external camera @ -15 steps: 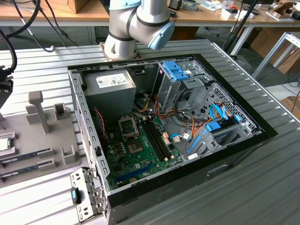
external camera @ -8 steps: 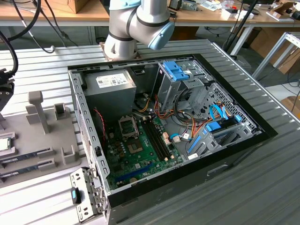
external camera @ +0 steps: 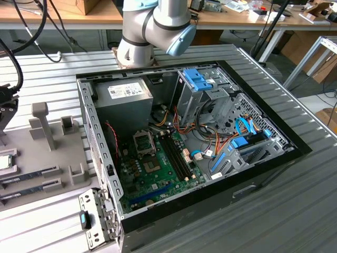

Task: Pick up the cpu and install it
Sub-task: 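Reach for the cpu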

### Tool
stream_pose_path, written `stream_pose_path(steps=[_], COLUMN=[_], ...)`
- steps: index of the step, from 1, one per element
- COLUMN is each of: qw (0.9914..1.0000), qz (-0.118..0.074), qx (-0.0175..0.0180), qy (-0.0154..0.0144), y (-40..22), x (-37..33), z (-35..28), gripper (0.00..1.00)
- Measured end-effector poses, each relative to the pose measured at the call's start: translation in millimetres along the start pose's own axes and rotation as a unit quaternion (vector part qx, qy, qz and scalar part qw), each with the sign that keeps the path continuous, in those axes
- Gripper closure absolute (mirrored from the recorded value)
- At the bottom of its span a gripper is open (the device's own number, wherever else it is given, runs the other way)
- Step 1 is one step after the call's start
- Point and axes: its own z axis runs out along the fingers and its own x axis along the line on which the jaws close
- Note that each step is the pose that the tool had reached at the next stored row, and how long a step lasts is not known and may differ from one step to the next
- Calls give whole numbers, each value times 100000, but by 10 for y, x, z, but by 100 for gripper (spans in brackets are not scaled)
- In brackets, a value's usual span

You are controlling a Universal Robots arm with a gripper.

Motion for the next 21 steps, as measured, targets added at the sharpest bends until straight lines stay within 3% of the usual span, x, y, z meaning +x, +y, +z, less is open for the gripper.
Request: stream_pose_path(steps=[1,4,21], qw=[100000,100000,100000], qz=[-1,-2,0], qx=[3,1,5], qy=[4,1,5], y=[2,3,7], x=[1,2,4], z=[35,62,155], gripper=[89,89,89])
